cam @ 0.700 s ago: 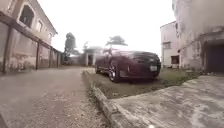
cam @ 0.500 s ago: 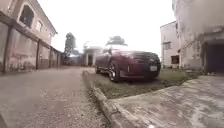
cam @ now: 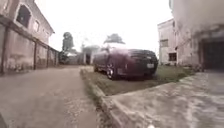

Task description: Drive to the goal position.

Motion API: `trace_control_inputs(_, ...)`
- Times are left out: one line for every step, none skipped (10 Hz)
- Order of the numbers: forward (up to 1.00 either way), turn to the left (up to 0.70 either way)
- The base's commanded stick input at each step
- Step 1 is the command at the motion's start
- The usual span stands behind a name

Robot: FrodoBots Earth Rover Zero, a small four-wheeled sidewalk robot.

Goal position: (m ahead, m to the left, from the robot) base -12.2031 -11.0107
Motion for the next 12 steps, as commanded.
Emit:
trace_control_inputs(0.0,0.0)
trace_control_inputs(0.0,0.0)
trace_control_inputs(0.0,0.0)
trace_control_inputs(0.0,0.0)
trace_control_inputs(-1.0,0.0)
trace_control_inputs(-1.0,0.0)
trace_control_inputs(-1.0,0.0)
trace_control_inputs(-1.0,0.0)
trace_control_inputs(-1.0,0.0)
trace_control_inputs(-0.44,0.0)
trace_control_inputs(0.0,0.0)
trace_control_inputs(0.0,0.0)
